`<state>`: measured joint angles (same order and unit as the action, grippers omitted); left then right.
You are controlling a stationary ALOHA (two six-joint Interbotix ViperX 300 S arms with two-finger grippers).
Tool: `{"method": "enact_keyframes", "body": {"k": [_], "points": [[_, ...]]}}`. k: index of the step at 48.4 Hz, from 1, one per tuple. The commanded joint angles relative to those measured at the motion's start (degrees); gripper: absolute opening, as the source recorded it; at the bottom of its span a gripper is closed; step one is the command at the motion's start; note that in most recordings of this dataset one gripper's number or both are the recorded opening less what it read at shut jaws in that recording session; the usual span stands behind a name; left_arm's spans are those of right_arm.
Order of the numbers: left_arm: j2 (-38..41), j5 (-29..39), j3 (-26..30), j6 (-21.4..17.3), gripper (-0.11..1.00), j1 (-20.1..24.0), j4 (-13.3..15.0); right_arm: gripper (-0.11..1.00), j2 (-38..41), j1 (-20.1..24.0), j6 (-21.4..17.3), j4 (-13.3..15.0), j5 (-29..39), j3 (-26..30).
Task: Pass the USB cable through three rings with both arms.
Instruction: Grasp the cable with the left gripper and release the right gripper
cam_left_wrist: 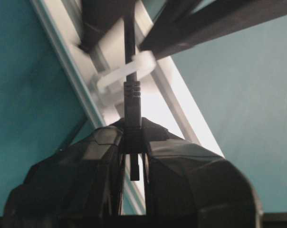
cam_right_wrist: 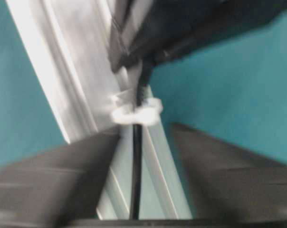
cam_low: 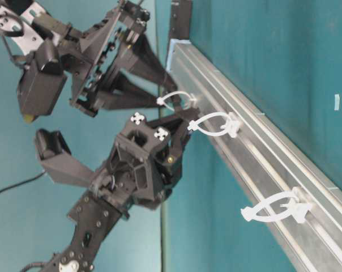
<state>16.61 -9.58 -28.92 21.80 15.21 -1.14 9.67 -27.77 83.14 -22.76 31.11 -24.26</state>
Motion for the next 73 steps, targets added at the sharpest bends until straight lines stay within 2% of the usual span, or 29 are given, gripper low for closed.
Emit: {"method": "enact_keyframes", "body": {"k": [1, 8, 17, 31, 50, 73], "points": [[-1.6, -0.2, -0.2, 0.4, 0.08, -0.4, -0.2, 0.88, -0.5, 0.1, -3.6, 0.0, -1.1, -0.5], [-2.7, -0.2, -1.3, 2.8, 0.08, -0.4, -0.2, 0.83, -1.8, 0.1, -6.9, 0.2, -3.3, -2.5], [-3.8, -0.2, -3.8, 4.8, 0.08, -1.4, -0.2, 0.83, -3.9, 1.0, -7.6, 0.2, -7.5, -5.4], [-6.1, -0.2, -4.2, 4.9, 0.08, -3.9, -0.2, 0.83, -6.8, 2.5, -7.6, 0.2, -10.0, -7.3], [-9.0, -0.2, -5.7, 4.9, 0.08, -4.5, -0.2, 0.82, -7.1, 8.1, -7.7, 0.1, -16.0, -7.7], [-9.1, -0.2, -5.9, 4.9, 0.08, -4.5, -0.2, 0.75, -3.6, 8.6, -7.6, 0.1, -18.5, -7.6]]}}
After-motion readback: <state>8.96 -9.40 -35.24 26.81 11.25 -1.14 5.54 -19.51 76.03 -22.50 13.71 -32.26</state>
